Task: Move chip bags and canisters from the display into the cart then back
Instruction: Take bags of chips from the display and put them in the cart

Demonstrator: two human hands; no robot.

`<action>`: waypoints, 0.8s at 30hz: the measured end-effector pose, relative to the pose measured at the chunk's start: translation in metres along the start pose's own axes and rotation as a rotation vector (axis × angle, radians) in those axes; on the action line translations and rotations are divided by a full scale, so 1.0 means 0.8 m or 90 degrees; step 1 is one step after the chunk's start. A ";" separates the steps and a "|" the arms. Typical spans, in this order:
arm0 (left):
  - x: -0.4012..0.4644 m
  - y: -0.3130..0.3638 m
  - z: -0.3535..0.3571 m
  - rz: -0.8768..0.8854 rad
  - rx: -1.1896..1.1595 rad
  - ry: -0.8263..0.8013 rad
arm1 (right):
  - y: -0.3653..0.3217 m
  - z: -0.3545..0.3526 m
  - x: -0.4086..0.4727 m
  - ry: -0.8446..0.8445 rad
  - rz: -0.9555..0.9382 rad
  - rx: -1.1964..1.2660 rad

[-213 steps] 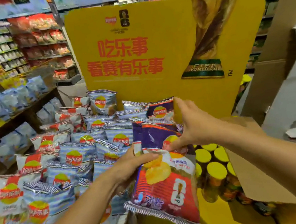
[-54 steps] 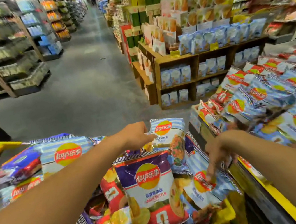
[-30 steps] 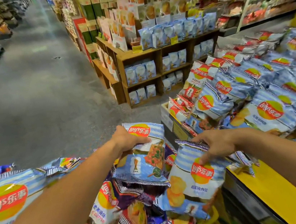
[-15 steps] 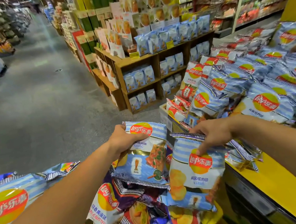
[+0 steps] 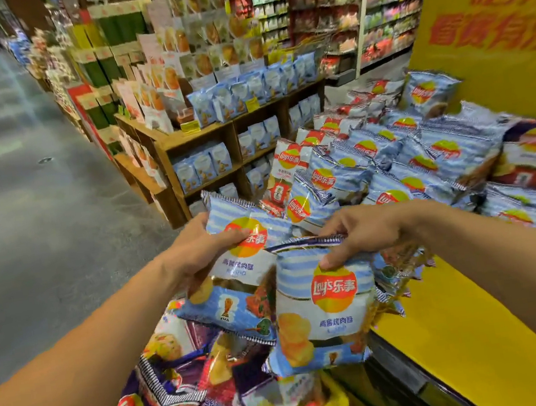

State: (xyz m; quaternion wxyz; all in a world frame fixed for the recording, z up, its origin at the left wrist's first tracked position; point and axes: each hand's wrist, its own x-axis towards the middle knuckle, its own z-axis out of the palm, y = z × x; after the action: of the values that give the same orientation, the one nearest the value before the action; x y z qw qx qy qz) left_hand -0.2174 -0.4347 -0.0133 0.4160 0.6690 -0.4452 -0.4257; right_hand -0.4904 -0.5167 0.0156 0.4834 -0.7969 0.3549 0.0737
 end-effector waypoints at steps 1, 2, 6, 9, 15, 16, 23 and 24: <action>0.002 0.013 0.010 0.019 0.007 0.006 | 0.005 -0.013 -0.015 0.006 0.013 0.011; 0.008 0.024 0.018 0.035 0.006 0.007 | 0.010 -0.027 -0.031 0.008 0.026 0.024; 0.032 0.067 0.071 0.086 0.020 -0.019 | 0.033 -0.084 -0.101 0.090 0.075 0.024; 0.032 0.099 0.140 0.107 -0.021 -0.093 | 0.051 -0.112 -0.140 0.160 0.052 0.084; 0.040 0.157 0.292 0.127 0.021 -0.241 | 0.101 -0.146 -0.196 0.195 0.081 0.112; 0.041 0.162 0.314 0.104 0.021 -0.258 | 0.111 -0.152 -0.205 0.216 0.091 0.109; 0.059 0.178 0.431 -0.112 -0.232 -0.403 | 0.196 -0.187 -0.261 0.335 0.129 0.149; 0.063 0.178 0.441 -0.080 -0.214 -0.397 | 0.208 -0.187 -0.263 0.331 0.154 0.158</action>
State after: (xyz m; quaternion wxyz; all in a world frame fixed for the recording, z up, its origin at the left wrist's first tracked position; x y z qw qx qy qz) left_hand -0.5714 -0.5819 0.0067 0.3374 0.4551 -0.4321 -0.7016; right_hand -0.7852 -0.5821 0.0713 0.4574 -0.6758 0.5655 -0.1195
